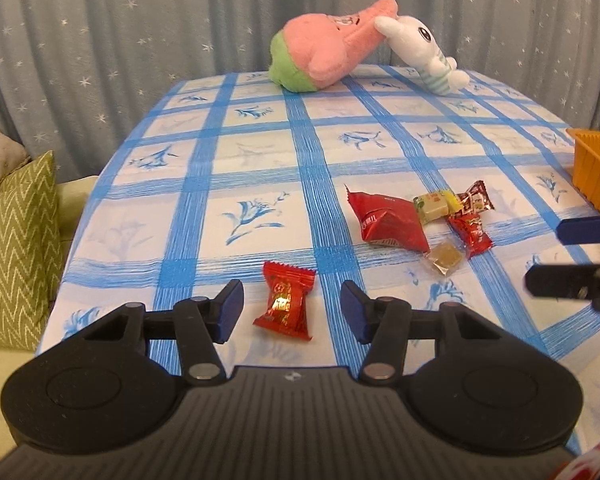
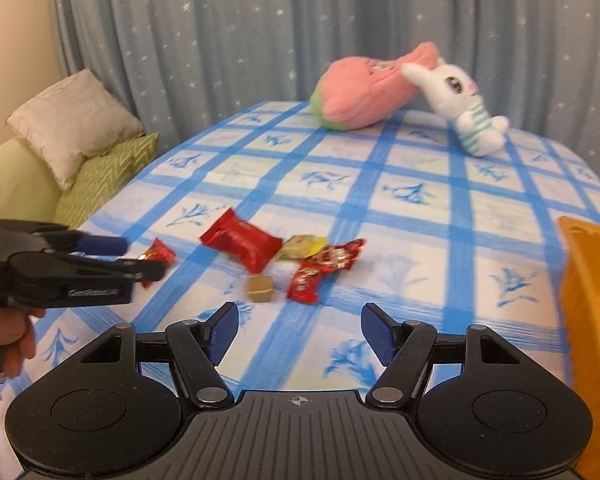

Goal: Organize snacks
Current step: 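Grasp the small red candy with the left tool while the right tool grasps the clear brown-snack packet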

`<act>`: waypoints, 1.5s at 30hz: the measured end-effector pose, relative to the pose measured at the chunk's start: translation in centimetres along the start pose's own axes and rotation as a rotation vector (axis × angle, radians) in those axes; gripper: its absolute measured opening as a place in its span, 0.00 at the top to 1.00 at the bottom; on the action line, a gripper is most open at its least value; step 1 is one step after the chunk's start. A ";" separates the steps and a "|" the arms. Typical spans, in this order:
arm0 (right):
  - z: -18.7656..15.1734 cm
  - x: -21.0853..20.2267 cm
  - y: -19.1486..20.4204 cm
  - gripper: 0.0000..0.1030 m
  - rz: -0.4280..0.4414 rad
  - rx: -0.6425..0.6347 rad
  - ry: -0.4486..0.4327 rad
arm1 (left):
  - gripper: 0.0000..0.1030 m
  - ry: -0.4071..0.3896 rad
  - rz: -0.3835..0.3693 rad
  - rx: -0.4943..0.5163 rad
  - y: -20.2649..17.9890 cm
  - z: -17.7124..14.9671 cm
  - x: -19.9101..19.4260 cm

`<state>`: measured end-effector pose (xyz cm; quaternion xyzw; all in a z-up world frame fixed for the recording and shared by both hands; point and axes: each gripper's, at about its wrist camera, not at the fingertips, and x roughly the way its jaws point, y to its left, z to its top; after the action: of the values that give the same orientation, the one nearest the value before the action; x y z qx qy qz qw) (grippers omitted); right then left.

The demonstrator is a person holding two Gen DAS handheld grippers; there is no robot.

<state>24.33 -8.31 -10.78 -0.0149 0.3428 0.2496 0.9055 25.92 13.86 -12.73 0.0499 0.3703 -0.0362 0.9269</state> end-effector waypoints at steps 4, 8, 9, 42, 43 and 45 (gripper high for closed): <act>-0.2 1.9 1.0 0.41 0.044 -0.004 0.017 | 0.72 0.029 -0.004 -0.005 0.5 0.0 1.2; -0.4 4.0 1.5 0.46 0.074 0.001 0.040 | 0.80 0.033 -0.009 -0.024 1.0 -0.1 1.0; -0.4 4.4 1.5 0.46 0.080 0.003 0.041 | 0.80 0.035 -0.010 -0.031 1.1 0.0 0.9; -0.5 7.1 3.7 0.76 -0.026 -0.132 -0.042 | 0.76 0.028 -0.048 -0.041 0.7 -0.4 0.7; -0.5 7.0 3.7 0.77 -0.027 -0.135 -0.041 | 0.76 0.027 -0.049 -0.044 0.7 -0.4 0.8; -0.6 6.9 3.7 0.78 -0.032 -0.136 -0.039 | 0.76 0.027 -0.048 -0.044 0.7 -0.4 0.8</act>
<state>26.67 -2.13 -15.03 -0.0771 0.3072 0.2579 0.9128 26.28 14.57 -13.49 0.0212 0.3844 -0.0497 0.9216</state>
